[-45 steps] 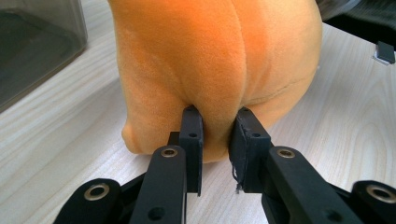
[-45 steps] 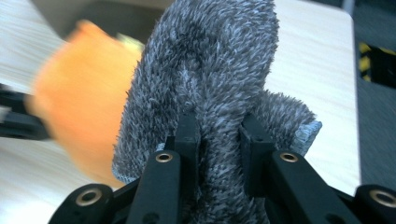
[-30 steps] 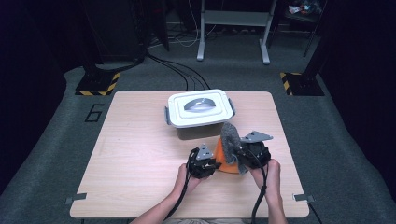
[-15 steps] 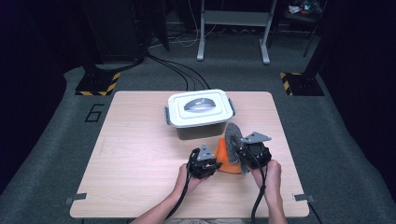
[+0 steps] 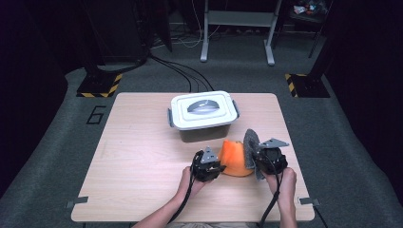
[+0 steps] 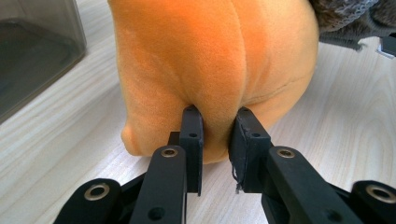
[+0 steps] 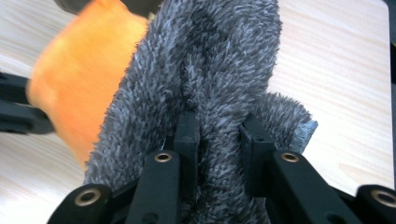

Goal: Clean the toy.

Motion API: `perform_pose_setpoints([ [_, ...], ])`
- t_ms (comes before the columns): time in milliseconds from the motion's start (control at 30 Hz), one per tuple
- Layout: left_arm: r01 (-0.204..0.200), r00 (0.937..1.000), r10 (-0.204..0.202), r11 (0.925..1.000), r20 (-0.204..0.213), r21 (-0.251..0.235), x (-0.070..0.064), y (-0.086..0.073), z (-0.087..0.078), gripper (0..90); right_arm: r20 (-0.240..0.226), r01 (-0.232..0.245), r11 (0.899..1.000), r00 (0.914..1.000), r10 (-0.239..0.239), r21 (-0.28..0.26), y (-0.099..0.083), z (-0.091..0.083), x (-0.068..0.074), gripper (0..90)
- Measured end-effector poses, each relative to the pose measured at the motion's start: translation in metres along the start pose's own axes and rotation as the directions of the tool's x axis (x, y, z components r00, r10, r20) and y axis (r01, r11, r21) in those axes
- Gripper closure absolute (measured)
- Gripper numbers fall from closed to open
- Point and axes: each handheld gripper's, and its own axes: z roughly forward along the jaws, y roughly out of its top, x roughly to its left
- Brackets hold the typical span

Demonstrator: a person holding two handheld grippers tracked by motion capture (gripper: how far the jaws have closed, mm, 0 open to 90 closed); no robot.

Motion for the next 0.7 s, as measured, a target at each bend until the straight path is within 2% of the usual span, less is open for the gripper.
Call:
perform_pose_setpoints([
  [33,0.001,1.0,-0.001,1.0,0.002,0.0,0.0,0.0,0.0,75.7,0.013,-0.015,1.0,0.9998,0.015,0.014,-0.003,0.001,-0.002,72.1],
  [233,0.0,1.0,0.0,1.0,0.001,0.003,0.0,0.0,0.0,75.7,0.026,-0.045,0.997,0.9987,0.044,0.059,-0.015,0.012,-0.013,72.1],
  [400,-0.001,1.0,0.001,1.0,-0.001,0.004,0.0,0.0,0.0,75.7,0.025,-0.069,0.993,0.9975,0.066,0.099,-0.024,0.022,-0.018,72.0],
  [500,0.0,1.0,0.0,1.0,0.0,0.004,0.0,0.0,0.0,75.7,0.026,-0.074,0.989,0.9971,0.071,0.131,-0.03,0.032,-0.022,72.0],
  [533,0.0,1.0,0.0,1.0,0.0,0.004,0.0,0.0,0.0,75.7,0.027,-0.091,0.985,0.9958,0.088,0.147,-0.032,0.035,-0.022,71.9],
  [700,0.003,1.0,-0.003,1.0,0.0,0.004,0.0,0.0,0.0,75.7,0.015,-0.097,0.978,0.9952,0.096,0.187,-0.043,0.053,-0.024,71.8],
])
